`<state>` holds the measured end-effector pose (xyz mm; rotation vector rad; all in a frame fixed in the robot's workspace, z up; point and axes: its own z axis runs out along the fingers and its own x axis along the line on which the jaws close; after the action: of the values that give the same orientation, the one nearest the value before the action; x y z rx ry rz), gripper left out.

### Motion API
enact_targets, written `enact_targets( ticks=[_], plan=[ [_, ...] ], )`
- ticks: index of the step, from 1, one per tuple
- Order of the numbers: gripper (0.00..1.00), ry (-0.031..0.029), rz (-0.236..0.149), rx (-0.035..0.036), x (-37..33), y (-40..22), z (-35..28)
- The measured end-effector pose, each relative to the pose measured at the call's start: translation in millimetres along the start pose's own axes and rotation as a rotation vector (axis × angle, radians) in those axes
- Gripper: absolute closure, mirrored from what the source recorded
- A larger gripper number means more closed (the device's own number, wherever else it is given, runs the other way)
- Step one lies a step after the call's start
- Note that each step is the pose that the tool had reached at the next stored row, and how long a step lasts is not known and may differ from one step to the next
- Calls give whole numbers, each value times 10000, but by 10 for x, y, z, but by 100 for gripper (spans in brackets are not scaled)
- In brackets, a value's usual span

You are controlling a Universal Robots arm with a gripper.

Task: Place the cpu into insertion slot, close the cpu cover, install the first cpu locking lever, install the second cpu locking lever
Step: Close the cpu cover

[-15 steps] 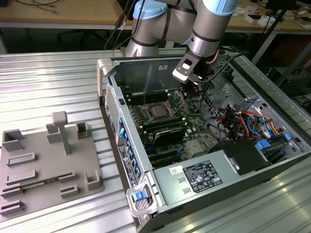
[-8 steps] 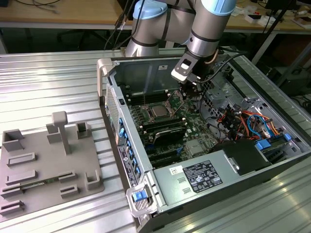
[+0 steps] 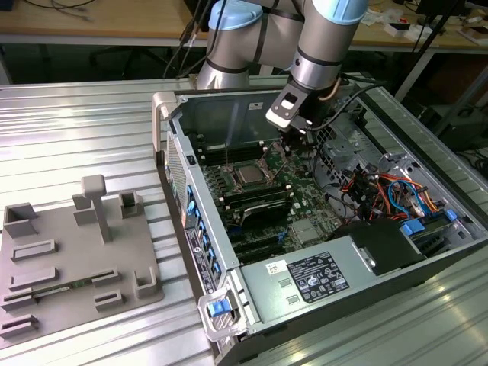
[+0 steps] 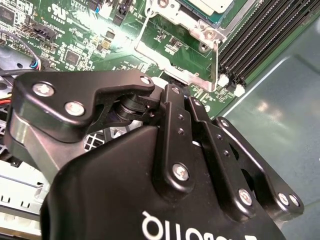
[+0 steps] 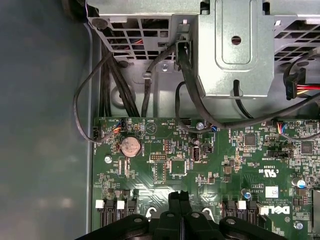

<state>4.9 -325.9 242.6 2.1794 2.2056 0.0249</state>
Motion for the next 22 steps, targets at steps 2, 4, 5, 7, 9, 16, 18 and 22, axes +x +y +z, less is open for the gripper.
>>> enact_targets(
  ticks=[2, 4, 5, 7, 9, 16, 18, 22],
  plan=[
    [89, 0, 0, 0, 0, -17, -1],
    [89, 0, -1, 0, 1, -33, -1],
    [89, 0, -1, 0, 1, -40, -1],
    [89, 0, -1, 0, 1, -46, -2],
    [89, 0, 0, 0, 1, -49, -2],
    [89, -1, 0, 0, 1, -71, -2],
    [89, 0, -1, 0, 1, -88, -3],
    [89, 0, -1, 0, 2, -137, -4]
  ],
)
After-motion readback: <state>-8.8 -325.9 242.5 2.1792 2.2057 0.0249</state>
